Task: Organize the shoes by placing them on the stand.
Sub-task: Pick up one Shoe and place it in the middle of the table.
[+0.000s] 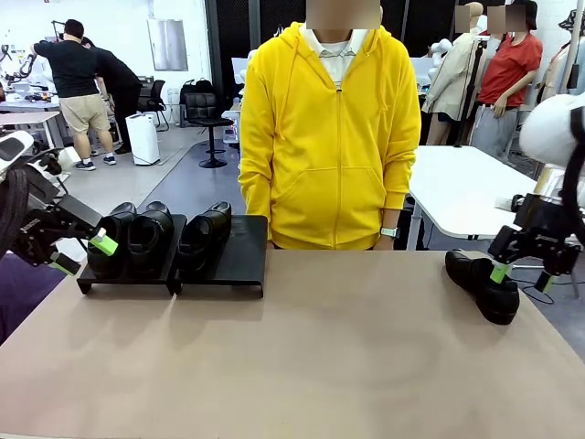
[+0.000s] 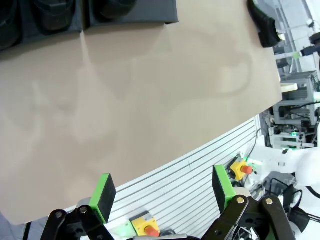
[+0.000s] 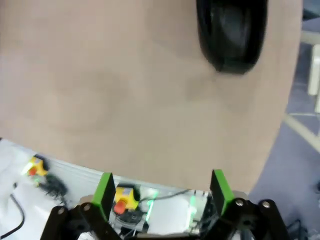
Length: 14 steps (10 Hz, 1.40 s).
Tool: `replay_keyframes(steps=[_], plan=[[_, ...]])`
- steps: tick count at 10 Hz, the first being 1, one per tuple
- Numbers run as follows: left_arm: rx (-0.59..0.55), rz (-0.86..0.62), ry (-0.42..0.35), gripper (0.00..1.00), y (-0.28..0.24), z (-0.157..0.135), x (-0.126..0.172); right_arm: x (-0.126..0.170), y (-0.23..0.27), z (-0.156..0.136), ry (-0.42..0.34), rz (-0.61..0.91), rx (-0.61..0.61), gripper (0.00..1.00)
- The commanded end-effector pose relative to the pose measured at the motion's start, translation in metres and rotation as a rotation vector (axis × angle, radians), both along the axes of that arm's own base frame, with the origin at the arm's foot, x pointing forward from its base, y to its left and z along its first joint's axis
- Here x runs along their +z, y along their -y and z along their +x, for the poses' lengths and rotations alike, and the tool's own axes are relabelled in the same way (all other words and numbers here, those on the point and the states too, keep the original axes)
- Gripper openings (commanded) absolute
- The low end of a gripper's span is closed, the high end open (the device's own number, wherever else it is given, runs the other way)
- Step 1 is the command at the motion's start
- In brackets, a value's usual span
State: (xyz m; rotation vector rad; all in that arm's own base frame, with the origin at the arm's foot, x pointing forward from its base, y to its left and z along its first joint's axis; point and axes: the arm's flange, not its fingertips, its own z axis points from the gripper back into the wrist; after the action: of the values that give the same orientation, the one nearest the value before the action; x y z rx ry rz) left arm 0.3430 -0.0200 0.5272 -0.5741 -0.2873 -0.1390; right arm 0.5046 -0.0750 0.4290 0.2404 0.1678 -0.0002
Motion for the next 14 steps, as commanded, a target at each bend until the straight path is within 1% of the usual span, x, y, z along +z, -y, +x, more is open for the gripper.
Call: replay_keyframes(steps=[1,3,4,5,6,7,8,9,11,12,14], plan=[[-0.003,0.007,-0.006,1.0,-0.003,0.0,0.002,0.013,-0.001,-0.02,0.0,0.02,-0.008,1.0],[-0.003,0.007,-0.006,1.0,-0.003,0.0,0.002,0.013,-0.001,-0.02,0.0,0.02,-0.008,1.0],[-0.003,0.007,-0.006,1.0,-0.003,0.0,0.002,0.002,0.001,-0.002,-0.007,0.004,-0.001,1.0],[-0.003,0.007,-0.006,1.0,-0.003,0.0,0.002,-0.008,-0.017,0.017,0.022,-0.021,0.086,1.0],[-0.003,0.007,-0.006,1.0,-0.003,0.0,0.002,-0.012,-0.024,0.036,0.112,-0.01,0.053,1.0],[-0.003,0.007,-0.006,1.0,-0.003,0.0,0.002,-0.015,-0.027,0.05,0.18,0.015,0.018,1.0],[-0.003,0.007,-0.006,1.0,-0.003,0.0,0.002,-0.02,-0.031,0.057,0.227,0.009,0.0,1.0],[-0.003,0.007,-0.006,1.0,-0.003,0.0,0.002,-0.026,-0.032,0.06,0.227,-0.035,0.009,1.0],[-0.003,0.007,-0.006,1.0,-0.003,0.0,0.002,-0.036,-0.035,0.066,0.284,-0.062,-0.004,1.0],[-0.003,0.007,-0.006,1.0,-0.003,0.0,0.002,-0.041,-0.031,0.072,0.357,-0.088,-0.017,1.0],[-0.003,0.007,-0.006,1.0,-0.003,0.0,0.002,-0.046,-0.019,0.078,0.383,-0.112,0.03,1.0]])
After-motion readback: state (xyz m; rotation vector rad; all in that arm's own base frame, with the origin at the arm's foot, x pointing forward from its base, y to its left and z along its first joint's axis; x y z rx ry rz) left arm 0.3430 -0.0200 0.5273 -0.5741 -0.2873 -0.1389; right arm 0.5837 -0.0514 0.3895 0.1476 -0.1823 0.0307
